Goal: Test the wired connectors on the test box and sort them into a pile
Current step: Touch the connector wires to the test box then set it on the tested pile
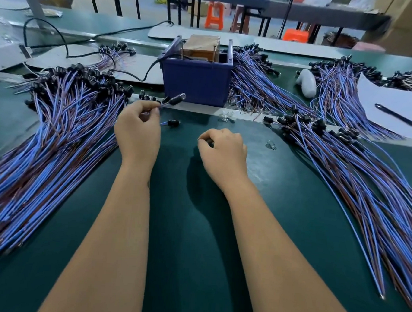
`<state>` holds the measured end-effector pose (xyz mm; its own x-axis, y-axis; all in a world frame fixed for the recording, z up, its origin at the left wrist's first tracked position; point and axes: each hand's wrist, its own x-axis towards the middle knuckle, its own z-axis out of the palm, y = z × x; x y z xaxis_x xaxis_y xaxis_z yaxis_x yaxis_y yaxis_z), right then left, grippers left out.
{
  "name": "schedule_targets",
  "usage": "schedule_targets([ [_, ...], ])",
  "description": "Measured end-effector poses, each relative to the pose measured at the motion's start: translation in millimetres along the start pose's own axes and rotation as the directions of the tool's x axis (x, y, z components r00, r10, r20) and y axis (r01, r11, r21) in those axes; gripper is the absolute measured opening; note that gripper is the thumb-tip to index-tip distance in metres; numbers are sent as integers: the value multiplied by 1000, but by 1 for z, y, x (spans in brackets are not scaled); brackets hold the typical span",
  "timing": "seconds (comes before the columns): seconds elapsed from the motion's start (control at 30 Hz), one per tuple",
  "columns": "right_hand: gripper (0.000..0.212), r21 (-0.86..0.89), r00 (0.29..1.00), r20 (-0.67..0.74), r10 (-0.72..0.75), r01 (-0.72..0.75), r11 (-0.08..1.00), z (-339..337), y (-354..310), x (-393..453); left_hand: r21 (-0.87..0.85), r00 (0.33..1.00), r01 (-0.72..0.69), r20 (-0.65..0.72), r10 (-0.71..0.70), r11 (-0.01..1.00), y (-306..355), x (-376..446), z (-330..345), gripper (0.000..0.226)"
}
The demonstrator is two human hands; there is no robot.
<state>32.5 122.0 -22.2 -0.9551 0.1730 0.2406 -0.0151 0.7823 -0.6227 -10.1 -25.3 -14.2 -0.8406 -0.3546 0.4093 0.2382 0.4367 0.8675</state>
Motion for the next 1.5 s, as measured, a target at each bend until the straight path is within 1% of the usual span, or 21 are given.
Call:
schedule_targets([
  [0.07, 17, 229, 999, -33, 20, -12, 973, -2, -2, -1, -335, 991, 134, 60, -121, 933, 9, -2, 4, 15],
  [0.17, 16, 507, 996, -44, 78, -45, 860, -5, -6, -1, -664, 935, 340, 317, -162, 666, 24, -10, 10, 18],
  [0.2, 20, 616, 994, -29, 109, -68, 785, -6, -7, 0, -726, 898, 416, 422, -123, 547, 29, -13, 11, 21],
  [0.27, 32, 831, 985, 78, 155, -150, 535, -10, -9, 2, -732, 790, 576, 613, -20, 364, 36, -19, 11, 32],
  [0.33, 49, 906, 965, 232, 124, -261, 333, -16, -8, 4, -651, 656, 694, 748, 100, 308, 42, -25, 9, 38],
  [0.37, 54, 904, 949, 301, 90, -314, 291, -20, -6, 5, -607, 591, 724, 791, 159, 328, 45, -29, 9, 41],
  [0.43, 54, 902, 929, 368, 30, -364, 232, -24, -3, 6, -522, 472, 717, 851, 230, 462, 48, -37, 10, 44],
  [0.57, 26, 915, 937, 305, 171, -338, 221, -26, 0, 6, -265, 244, 595, 959, 143, 759, 51, -45, 15, 47],
  [0.63, 20, 952, 958, 218, 185, -251, 178, -25, 3, 7, -154, 139, 565, 986, 91, 811, 50, -44, 13, 48],
  [0.7, 16, 970, 969, 171, 181, -198, 144, -27, 5, 7, -101, 17, 588, 993, 113, 803, 46, -41, 8, 51],
  [0.73, 14, 972, 970, 161, 183, -188, 141, -27, 7, 8, -93, -18, 594, 991, 129, 799, 44, -39, 5, 52],
  [0.77, 12, 971, 970, 156, 184, -185, 150, -28, 8, 8, -98, -6, 596, 992, 126, 797, 43, -37, 4, 51],
  [0.8, 13, 968, 970, 154, 187, -186, 167, -28, 8, 8, -115, 65, 597, 993, 94, 794, 42, -35, 4, 49],
  [0.83, 15, 964, 970, 151, 190, -188, 191, -28, 9, 9, -142, 193, 600, 981, 29, 788, 39, -32, 6, 47],
  [0.9, 17, 944, 974, 134, 184, -182, 276, -28, 8, 9, -221, 507, 610, 847, -160, 761, 34, -25, 10, 38],
  [0.93, 16, 927, 976, 120, 180, -175, 333, -27, 6, 7, -281, 619, 614, 751, -229, 737, 32, -21, 11, 30],
  [0.97, 16, 909, 979, 105, 177, -166, 381, -26, 5, 6, -339, 684, 612, 680, -263, 715, 30, -19, 13, 23],
  [1.07, 15, 894, 983, 36, 181, -112, 434, -21, -1, 4, -336, 747, 515, 627, -220, 789, 30, -25, 20, 18],
  [1.13, 15, 917, 979, -36, 199, -47, 396, -20, -4, 3, -252, 758, 407, 629, -171, 878, 34, -33, 26, 18],
  [1.23, 15, 937, 968, -76, 241, -13, 348, -21, -4, 4, -201, 759, 319, 639, -123, 926, 39, -40, 31, 16],
  [1.5, 30, 920, 944, 78, 319, -191, 342, -18, 1, 11, -294, 805, 273, 590, -50, 916, 44, -51, 40, 24],
])
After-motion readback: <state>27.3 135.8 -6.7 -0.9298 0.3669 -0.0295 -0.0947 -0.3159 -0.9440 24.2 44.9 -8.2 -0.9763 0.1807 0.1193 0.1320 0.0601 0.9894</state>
